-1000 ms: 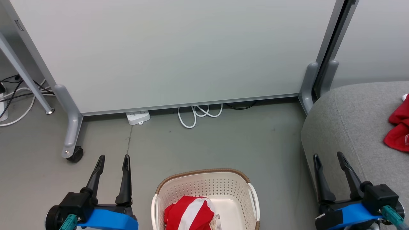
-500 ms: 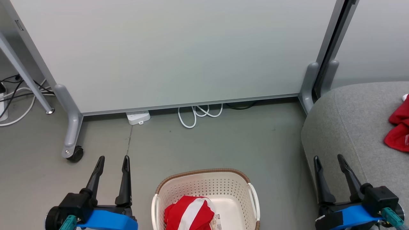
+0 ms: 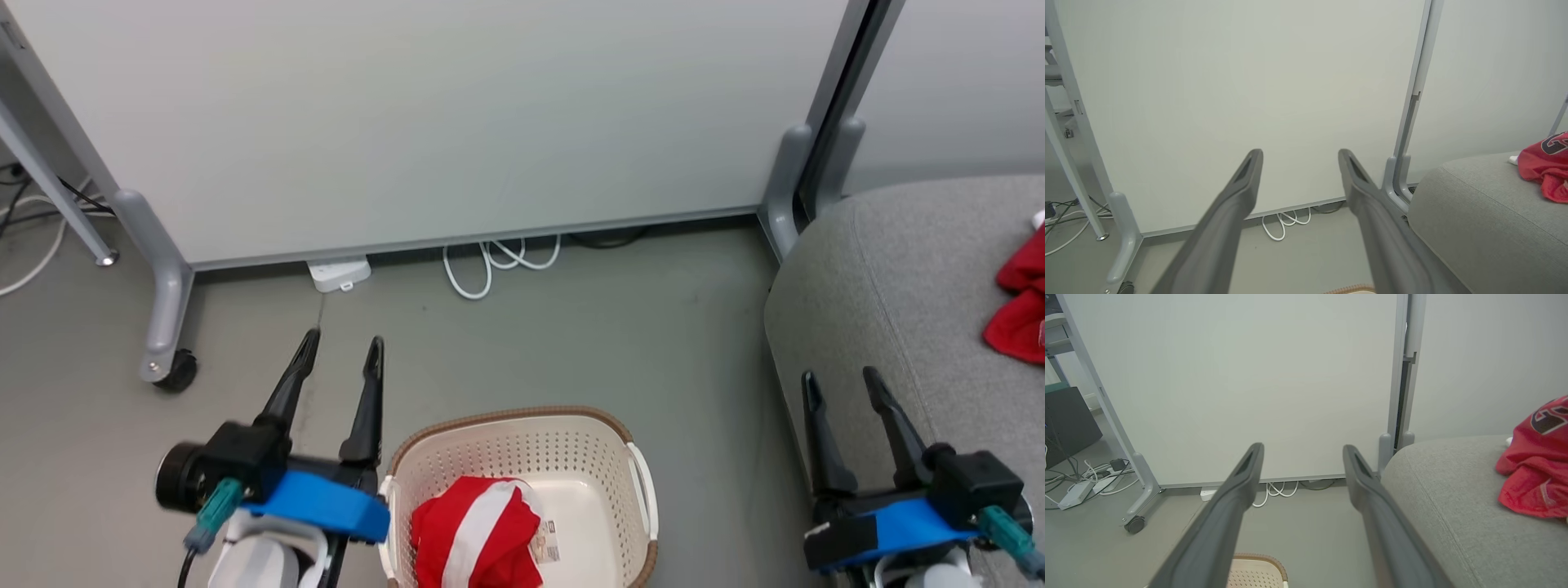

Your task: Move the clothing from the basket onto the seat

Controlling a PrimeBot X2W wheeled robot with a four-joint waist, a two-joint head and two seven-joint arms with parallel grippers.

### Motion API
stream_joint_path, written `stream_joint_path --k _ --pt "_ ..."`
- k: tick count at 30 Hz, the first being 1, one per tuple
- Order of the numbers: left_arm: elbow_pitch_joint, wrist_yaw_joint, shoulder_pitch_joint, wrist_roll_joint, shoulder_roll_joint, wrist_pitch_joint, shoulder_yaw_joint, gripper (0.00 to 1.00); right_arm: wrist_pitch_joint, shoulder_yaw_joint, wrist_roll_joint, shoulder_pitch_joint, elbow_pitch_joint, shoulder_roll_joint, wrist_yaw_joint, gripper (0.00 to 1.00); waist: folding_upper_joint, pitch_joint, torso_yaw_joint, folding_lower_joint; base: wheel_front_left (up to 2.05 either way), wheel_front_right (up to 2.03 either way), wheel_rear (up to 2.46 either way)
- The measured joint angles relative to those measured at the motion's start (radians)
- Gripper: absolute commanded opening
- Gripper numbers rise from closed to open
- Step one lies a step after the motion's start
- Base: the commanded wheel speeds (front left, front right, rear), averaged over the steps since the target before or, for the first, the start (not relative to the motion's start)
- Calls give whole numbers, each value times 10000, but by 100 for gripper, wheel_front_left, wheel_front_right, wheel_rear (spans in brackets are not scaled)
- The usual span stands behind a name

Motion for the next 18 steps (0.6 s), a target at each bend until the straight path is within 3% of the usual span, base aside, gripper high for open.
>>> stream_joint_path --k 18 --pt "3475 -362 -3833 813 383 0 -1770 100 0 -19 303 -2753 -637 31 0 100 0 2929 -1227 2 0 0 0"
